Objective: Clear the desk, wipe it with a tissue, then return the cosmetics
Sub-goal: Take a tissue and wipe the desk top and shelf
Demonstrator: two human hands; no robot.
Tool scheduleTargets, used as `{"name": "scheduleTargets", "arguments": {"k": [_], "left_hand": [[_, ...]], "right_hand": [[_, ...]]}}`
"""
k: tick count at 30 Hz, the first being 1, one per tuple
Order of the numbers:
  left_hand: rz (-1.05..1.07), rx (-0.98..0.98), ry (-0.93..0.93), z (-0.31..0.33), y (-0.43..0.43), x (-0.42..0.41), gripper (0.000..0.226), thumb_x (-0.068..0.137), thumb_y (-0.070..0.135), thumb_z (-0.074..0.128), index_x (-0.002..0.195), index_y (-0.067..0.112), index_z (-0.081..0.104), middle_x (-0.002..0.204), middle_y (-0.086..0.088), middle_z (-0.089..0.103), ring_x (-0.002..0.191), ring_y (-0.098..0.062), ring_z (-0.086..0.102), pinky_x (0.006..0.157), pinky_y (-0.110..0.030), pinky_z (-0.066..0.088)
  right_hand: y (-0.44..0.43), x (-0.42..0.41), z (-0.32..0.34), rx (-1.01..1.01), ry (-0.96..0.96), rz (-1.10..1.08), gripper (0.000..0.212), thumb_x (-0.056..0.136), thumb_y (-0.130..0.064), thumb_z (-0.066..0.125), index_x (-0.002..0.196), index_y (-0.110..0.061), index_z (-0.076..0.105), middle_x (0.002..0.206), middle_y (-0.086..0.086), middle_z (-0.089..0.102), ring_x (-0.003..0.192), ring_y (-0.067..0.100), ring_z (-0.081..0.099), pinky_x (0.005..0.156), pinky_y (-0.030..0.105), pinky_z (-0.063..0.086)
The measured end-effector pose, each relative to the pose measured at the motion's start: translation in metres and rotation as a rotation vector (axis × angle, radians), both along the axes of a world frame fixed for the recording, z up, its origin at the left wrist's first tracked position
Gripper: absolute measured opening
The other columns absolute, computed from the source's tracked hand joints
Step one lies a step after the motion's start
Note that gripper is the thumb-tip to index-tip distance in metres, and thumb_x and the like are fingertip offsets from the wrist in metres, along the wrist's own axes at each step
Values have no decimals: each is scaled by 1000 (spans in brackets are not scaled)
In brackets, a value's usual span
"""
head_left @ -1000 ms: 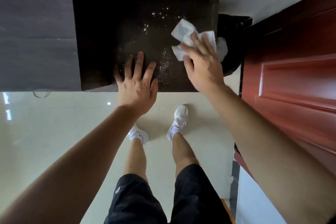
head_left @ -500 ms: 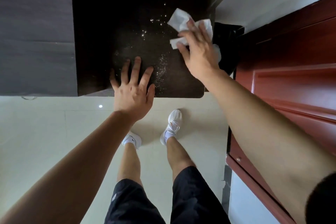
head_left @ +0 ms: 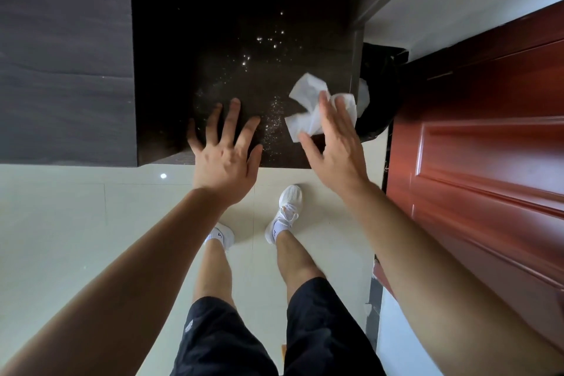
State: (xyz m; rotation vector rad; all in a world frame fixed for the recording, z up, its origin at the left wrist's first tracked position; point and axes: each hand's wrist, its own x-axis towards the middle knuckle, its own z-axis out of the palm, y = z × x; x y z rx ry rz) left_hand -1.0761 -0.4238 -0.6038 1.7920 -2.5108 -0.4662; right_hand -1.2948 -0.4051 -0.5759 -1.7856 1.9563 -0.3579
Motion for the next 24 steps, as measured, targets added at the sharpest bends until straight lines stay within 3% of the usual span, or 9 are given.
{"name": "scheduleTargets", "arguments": {"k": [2, 6, 9, 12, 18, 24], "left_hand": [[-7, -8, 6, -2, 0, 1, 49, 97, 46, 43, 143, 27, 42, 162, -6, 23, 144, -34, 23, 109, -67, 18], [-3, -21, 11, -3, 0, 1, 49, 97, 46, 43, 142, 28, 41, 161, -5, 24, 145, -34, 21, 110, -66, 17], [-3, -16, 4, -1, 0, 0, 48, 97, 46, 42, 142, 29, 41, 161, -5, 24, 145, -33, 21, 110, -66, 16], [-4, -13, 5, -1, 0, 0, 49, 96, 46, 44, 142, 29, 41, 160, -6, 26, 144, -34, 22, 110, -67, 17], [4, -9, 9, 0, 0, -1, 49, 96, 45, 44, 143, 29, 41, 161, -6, 24, 145, -34, 22, 110, -67, 18], [5, -9, 12, 1, 0, -1, 48, 97, 45, 44, 142, 28, 43, 160, -7, 25, 144, -34, 24, 110, -68, 18]], "right_hand": [[-37, -2, -1, 48, -13, -20, 81, 97, -34, 63, 156, 1, 19, 160, 16, 32, 149, 37, 27, 116, 52, 36], [-137, -4, 1, 135, -31, -54, 98, 94, -38, 64, 159, -12, -4, 165, 10, 20, 149, 30, 26, 109, 37, 38], [-174, 9, 0, 185, 60, 96, 79, 100, -30, 55, 160, -18, 5, 169, 4, 4, 155, 26, 3, 125, 38, 13], [-145, 21, 1, 145, 88, 243, 64, 102, -28, 48, 159, -20, 19, 168, -1, 10, 155, 26, 1, 124, 34, 4], [-43, -6, 9, 138, 111, 364, 55, 102, -33, 52, 153, -18, 39, 165, 0, 21, 154, 29, 10, 125, 34, 8], [-121, -2, 8, 171, 182, 273, 61, 99, -49, 51, 154, -30, 35, 167, -3, 17, 154, 29, 10, 121, 50, 26]]}}
